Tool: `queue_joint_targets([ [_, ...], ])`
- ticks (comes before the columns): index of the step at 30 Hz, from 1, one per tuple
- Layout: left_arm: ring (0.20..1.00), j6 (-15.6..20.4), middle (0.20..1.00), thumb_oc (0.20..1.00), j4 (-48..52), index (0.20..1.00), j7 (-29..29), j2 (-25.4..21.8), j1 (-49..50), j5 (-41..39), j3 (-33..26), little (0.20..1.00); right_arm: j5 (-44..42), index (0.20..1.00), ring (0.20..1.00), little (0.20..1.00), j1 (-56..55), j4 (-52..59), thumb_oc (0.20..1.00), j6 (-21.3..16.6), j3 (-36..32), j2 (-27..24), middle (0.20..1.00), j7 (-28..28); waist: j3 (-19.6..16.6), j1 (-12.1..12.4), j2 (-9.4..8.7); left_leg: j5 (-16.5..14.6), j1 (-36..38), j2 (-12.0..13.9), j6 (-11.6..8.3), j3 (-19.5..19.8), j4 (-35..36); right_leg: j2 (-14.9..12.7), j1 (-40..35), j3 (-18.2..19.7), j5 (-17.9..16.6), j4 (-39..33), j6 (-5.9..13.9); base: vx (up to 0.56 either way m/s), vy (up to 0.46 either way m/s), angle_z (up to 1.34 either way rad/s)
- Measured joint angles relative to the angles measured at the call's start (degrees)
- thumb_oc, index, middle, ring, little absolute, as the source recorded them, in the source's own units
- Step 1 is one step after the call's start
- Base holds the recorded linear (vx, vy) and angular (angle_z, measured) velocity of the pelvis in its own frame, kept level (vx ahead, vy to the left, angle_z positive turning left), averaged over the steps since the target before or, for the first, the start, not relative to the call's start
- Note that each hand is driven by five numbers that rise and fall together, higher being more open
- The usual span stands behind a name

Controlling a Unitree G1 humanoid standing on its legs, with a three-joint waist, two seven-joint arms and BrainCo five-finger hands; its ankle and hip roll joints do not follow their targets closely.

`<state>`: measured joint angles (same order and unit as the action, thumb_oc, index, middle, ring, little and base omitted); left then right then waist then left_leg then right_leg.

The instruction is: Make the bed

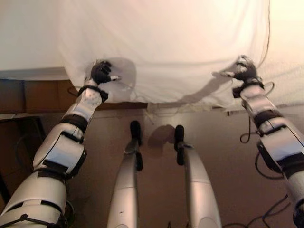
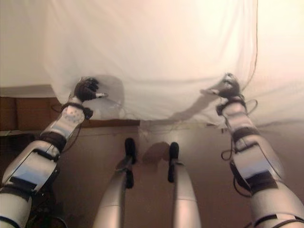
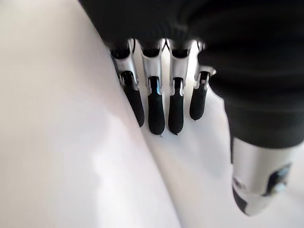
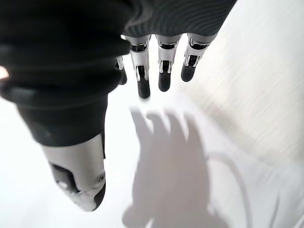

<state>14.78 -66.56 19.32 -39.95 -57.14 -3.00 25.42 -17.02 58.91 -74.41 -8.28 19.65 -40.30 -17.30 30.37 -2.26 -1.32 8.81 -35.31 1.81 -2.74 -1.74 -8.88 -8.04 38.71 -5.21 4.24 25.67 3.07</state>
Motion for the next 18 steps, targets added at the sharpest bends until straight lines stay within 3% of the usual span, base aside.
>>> queue_joint_targets([
  [3, 1.0, -0.53, 1.0, 1.0, -0.5, 1.0, 0.49, -3.33, 4.07, -0.08, -3.09, 1.0, 0.12, 1.0, 1.0, 1.0, -4.15, -0.23, 1.0, 0.22, -1.29, -3.57, 1.0, -0.36, -1.31, 0.12, 1.01, 0.66, 3.1, 0.1, -0.06, 0.57, 2.58, 0.41, -3.46, -0.95, 0.07, -2.4, 0.07, 0.09, -0.039, 0.09],
  [5, 1.0, -0.65, 1.0, 1.0, -0.87, 1.0, 0.56, -3.94, 7.77, -0.17, -8.18, 1.0, 0.42, 1.0, 1.0, 1.0, -6.01, 0.92, 1.0, 0.22, -3.76, -3.45, 1.0, -0.27, -1.22, 0.2, 1.2, 0.68, 5.23, 0.11, -0.05, 0.53, 3.6, 0.49, -5.68, -1.17, 0.02, -3.54, 0.11, 0.09, -0.025, 0.0],
  [8, 1.0, -0.89, 1.0, 1.0, -2.05, 1.0, 0.46, -3.21, 14.9, -0.25, -11.04, 1.0, 1.01, 1.0, 1.0, 1.0, -11.35, 2.79, 1.0, 0.17, -5.85, -2.35, 1.0, 0.12, -2.09, 0.69, 2.16, 0.67, 10.4, 0.51, -0.06, 0.59, 6.08, 0.68, -11.03, -1.59, 0.14, -6.33, 0.47, 0.11, -0.031, 0.01],
  [10, 1.0, -0.98, 1.0, 1.0, -2.08, 1.0, 0.38, -0.68, 19.4, -0.27, -13.92, 1.0, 1.2, 1.0, 1.0, 1.0, -15.55, 4.34, 1.0, 0.09, -7.9, -0.44, 1.0, 0.29, -2.68, 1.52, 2.67, 0.67, 14.44, 0.5, -0.05, 0.44, 7.84, 1.07, -15.26, -1.59, -0.42, -8.84, 0.61, 0.11, -0.026, -0.06],
  [12, 1.0, -0.87, 1.0, 1.0, -2.02, 1.0, 0.12, 3.26, 26.38, -0.24, -15.49, 1.0, 1.4, 1.0, 1.0, 1.0, -21.61, 5.08, 1.0, -0.2, -9.82, 2.34, 1.0, 0.72, -7.53, 2.2, 4.01, 0.74, 15.89, 1.0, -0.1, 0.48, 10.33, 1.47, -17.24, -1.78, -0.68, -12.04, 0.97, 0.08, -0.041, 0.05],
  [18, 1.0, -0.61, 1.0, 1.0, -1.91, 1.0, -1.93, 11.99, 40.81, 0.02, -17.09, 1.0, 2.99, 1.0, 1.0, 1.0, -36.14, 5.52, 1.0, -0.8, -11.48, 9.65, 1.0, 2.81, -13.89, 3.09, 3.83, 0.03, 22.35, 0.66, 0.0, 0.44, 12.82, 1.89, -26.32, -1.95, -2.36, -19.42, 1.73, 0.07, -0.014, 0.04],
])
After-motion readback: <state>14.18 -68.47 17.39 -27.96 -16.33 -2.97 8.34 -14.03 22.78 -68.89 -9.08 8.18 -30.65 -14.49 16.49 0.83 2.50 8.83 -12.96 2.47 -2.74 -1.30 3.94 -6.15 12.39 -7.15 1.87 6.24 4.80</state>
